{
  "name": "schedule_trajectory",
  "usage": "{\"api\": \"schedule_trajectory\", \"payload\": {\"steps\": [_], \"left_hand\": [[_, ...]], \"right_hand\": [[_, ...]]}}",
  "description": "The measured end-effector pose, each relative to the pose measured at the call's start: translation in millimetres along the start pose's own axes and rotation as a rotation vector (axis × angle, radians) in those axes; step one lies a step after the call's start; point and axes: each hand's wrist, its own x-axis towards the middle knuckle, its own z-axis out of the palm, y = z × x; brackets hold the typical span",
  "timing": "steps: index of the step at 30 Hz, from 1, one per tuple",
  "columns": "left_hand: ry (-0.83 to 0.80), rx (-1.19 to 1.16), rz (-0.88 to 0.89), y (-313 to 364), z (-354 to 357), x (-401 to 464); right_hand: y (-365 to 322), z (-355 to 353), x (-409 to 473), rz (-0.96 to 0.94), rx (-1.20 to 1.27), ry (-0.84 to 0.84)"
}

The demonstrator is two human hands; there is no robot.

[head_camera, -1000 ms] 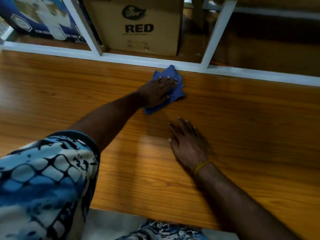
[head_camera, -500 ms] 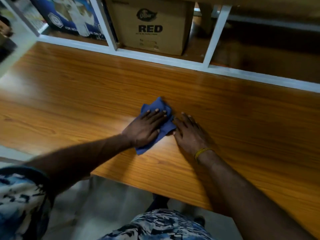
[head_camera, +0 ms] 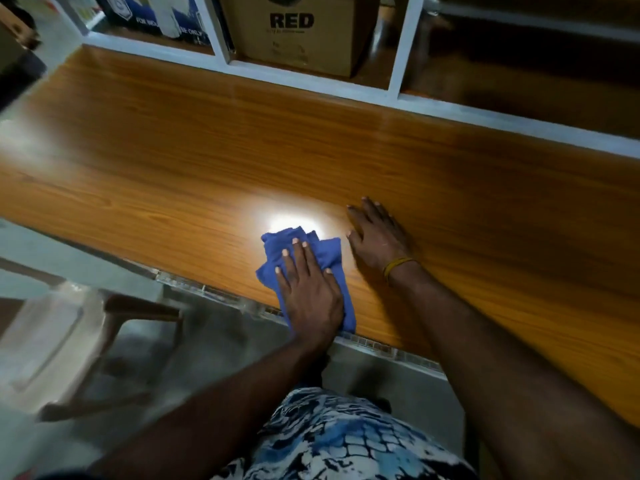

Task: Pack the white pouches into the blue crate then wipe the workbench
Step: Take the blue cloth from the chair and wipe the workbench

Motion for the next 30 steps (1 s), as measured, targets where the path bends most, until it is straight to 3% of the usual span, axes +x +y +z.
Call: {"api": "schedule_trajectory", "payload": {"steps": [5,13,20,30], "left_hand": [[0.001,-0.060,-0.185,38.3,9.7,4.0],[0.037,-0.069,-0.191,69.5,23.8,47.3],[0.034,-0.031,-0.016,96.4,35.4,117.5],[-0.039,0.003,0.457,128.6,43.2,238.4]], "right_hand": [[22.9,3.0,-32.6,0.009,-0.035,0.031],[48.7,-2.5,-62.5,0.091,-0.049,0.066],[73.8,-15.0,-50.4,0.144,-0.019,0.064],[92.6,-38.3,10.4,0.173,0.058,0.145]]}}
